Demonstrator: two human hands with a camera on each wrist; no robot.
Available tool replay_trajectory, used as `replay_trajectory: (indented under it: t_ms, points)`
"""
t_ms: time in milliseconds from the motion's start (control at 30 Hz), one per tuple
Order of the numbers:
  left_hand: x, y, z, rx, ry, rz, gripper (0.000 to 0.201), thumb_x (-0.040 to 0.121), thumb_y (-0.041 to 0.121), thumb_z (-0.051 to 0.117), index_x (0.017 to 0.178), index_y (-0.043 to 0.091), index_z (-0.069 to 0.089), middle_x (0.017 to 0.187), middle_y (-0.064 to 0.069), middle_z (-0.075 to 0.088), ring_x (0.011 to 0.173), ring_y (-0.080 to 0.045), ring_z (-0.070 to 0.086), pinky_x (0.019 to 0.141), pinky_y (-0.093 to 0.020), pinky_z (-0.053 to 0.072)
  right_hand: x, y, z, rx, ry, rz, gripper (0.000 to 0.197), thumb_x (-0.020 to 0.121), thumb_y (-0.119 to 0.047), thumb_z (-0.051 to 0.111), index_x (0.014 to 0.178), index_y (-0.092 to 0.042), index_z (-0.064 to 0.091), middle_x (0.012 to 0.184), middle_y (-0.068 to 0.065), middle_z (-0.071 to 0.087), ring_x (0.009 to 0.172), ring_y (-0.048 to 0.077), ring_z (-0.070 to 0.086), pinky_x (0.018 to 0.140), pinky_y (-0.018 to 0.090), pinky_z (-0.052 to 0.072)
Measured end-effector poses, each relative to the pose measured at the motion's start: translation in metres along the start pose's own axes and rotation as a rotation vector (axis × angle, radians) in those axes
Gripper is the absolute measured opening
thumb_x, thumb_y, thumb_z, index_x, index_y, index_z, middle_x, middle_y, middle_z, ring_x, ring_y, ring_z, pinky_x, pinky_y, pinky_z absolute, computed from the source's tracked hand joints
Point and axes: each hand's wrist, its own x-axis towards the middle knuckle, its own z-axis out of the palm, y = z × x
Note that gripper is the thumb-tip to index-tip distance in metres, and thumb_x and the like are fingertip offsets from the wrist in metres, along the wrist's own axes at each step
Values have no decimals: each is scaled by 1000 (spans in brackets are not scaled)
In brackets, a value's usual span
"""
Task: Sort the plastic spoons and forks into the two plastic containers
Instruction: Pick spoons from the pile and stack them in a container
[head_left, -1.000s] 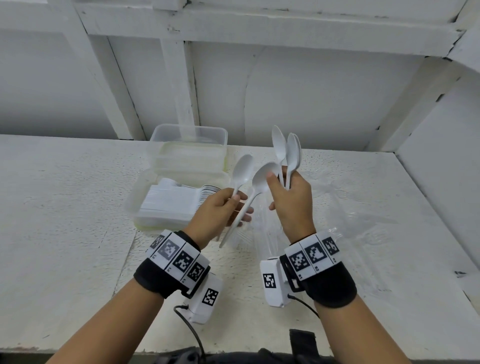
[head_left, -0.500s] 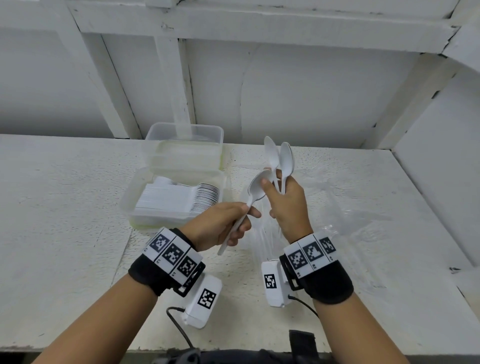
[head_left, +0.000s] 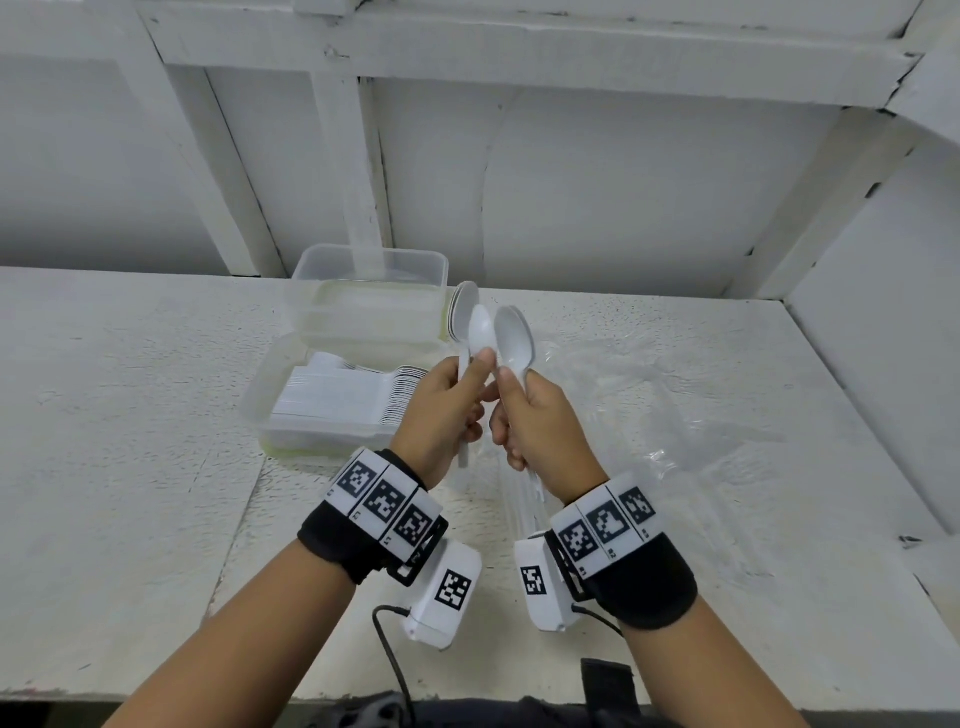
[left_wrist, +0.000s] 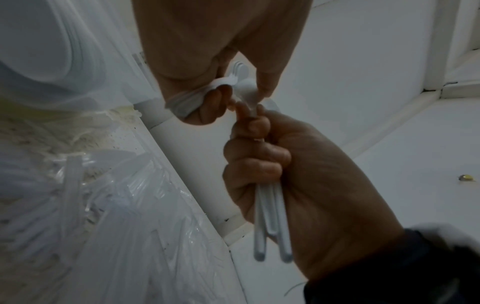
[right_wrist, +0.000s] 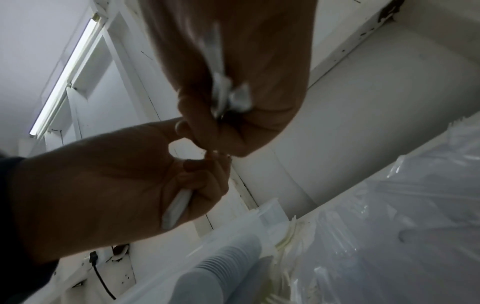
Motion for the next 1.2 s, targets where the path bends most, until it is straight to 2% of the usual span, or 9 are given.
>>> replay_trajectory:
  t_ms: [300, 433, 500, 567, 633, 733, 933, 1067, 1200]
  points:
    - [1, -2, -7, -49, 50, -50, 37, 99, 28, 40, 72, 6, 50, 61, -8, 45, 51, -20, 42, 46, -25, 34, -3, 3, 2, -43, -31, 6, 36, 100, -32, 37, 89, -5, 58, 61, 4, 59, 48, 13, 55, 48, 25, 49]
    - [2, 5, -13, -242, 142, -84, 30, 101, 22, 36, 89, 3, 56, 80, -10, 64, 80, -22, 63, 71, -32, 51, -3, 5, -6, -4, 48, 18, 30, 101, -33, 34, 90, -19, 58, 76, 1, 65, 71, 14, 63, 65, 30, 54]
    - [3, 8, -15, -319, 143, -79, 26, 102, 21, 34, 96, 4, 53, 80, -9, 69, 82, -21, 68, 77, -35, 54, -3, 5, -9, 34, 98, 25, 27, 101, -34, 34, 88, -22, 55, 71, 0, 61, 65, 12, 59, 60, 27, 51]
    - [2, 9, -16, -356, 144, -88, 23, 102, 24, 33, 94, 8, 47, 62, -5, 64, 60, -17, 65, 63, -30, 57, -3, 5, -12, 51, 135, 37, 24, 100, -36, 35, 91, -21, 52, 61, -2, 48, 48, 6, 45, 44, 20, 40]
    - [4, 8, -17, -331, 160, -103, 22, 102, 29, 31, 89, 13, 41, 50, 0, 47, 40, -12, 47, 42, -21, 44, -3, 4, -13, 95, 128, 79, 17, 99, -36, 37, 98, -20, 43, 60, -4, 39, 40, 3, 31, 37, 16, 27]
    - [4, 3, -15, -166, 143, -92, 27, 101, 34, 33, 81, 16, 35, 51, 3, 34, 38, -7, 30, 36, -18, 27, -3, 2, -12, 232, 53, 129, 6, 100, -25, 36, 96, -20, 37, 67, -2, 38, 42, 5, 27, 35, 16, 21]
    - [-6, 0, -8, -7, 42, -30, 11, 99, 16, 40, 90, 13, 44, 63, 0, 40, 49, -9, 38, 45, -20, 33, -8, 3, -6, 200, 67, 38, 9, 95, -14, 52, 89, -10, 58, 67, 2, 50, 44, 5, 45, 39, 18, 37]
    - [-8, -6, -2, 43, 11, -1, 14, 100, 17, 39, 94, 8, 47, 69, -5, 46, 55, -13, 46, 49, -22, 40, -12, 3, 0, 51, 148, -51, 13, 94, -15, 55, 93, -17, 67, 67, -2, 58, 52, 3, 57, 50, 23, 54]
    - [-12, -8, 2, 12, -73, 2, 22, 101, 16, 37, 105, 2, 53, 91, -17, 60, 79, -23, 60, 68, -33, 53, -12, 5, 4, -139, 249, -126, 21, 94, -19, 54, 97, -13, 73, 71, -8, 66, 66, 4, 65, 59, 31, 59]
